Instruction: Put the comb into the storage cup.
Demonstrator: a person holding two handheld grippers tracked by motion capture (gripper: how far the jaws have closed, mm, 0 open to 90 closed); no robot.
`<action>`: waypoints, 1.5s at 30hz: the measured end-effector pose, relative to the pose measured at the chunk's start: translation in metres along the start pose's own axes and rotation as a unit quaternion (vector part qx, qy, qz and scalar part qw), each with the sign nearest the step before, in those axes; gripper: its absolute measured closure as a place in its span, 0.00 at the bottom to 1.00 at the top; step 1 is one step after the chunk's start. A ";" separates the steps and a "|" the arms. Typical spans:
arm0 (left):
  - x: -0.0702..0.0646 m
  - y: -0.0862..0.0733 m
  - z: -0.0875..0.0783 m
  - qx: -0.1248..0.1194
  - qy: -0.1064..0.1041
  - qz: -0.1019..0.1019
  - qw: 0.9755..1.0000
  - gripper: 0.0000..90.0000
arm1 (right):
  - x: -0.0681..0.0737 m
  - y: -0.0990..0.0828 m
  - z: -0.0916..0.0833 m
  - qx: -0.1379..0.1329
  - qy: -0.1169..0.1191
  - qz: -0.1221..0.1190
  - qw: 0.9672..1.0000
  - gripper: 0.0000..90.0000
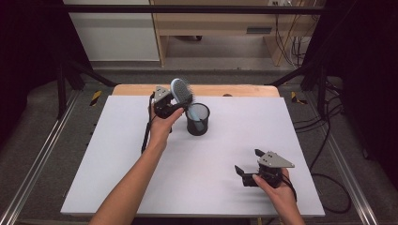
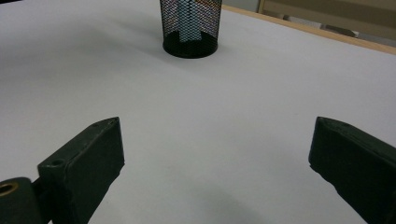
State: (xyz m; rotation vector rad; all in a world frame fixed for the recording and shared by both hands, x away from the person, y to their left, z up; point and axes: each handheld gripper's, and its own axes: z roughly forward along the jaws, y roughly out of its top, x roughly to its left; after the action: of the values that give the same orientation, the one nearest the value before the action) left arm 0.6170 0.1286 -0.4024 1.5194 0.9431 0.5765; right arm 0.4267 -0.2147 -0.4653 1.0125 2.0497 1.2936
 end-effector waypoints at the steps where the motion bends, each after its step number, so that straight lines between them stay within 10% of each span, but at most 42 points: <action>1: 0.000 0.000 0.000 0.001 0.000 0.000 1.000 0.32 | 0.000 0.000 0.000 0.000 0.001 0.000 1.000 0.04; 45: -0.009 -0.001 -0.001 0.010 0.012 0.017 1.000 0.03 | 0.001 0.000 0.000 -0.001 0.002 -0.004 1.000 0.04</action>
State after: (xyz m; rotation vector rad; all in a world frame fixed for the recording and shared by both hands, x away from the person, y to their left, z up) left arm 0.6113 0.1220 -0.4014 1.5514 0.9450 0.6127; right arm 0.4263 -0.2141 -0.4651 1.0019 2.0531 1.2933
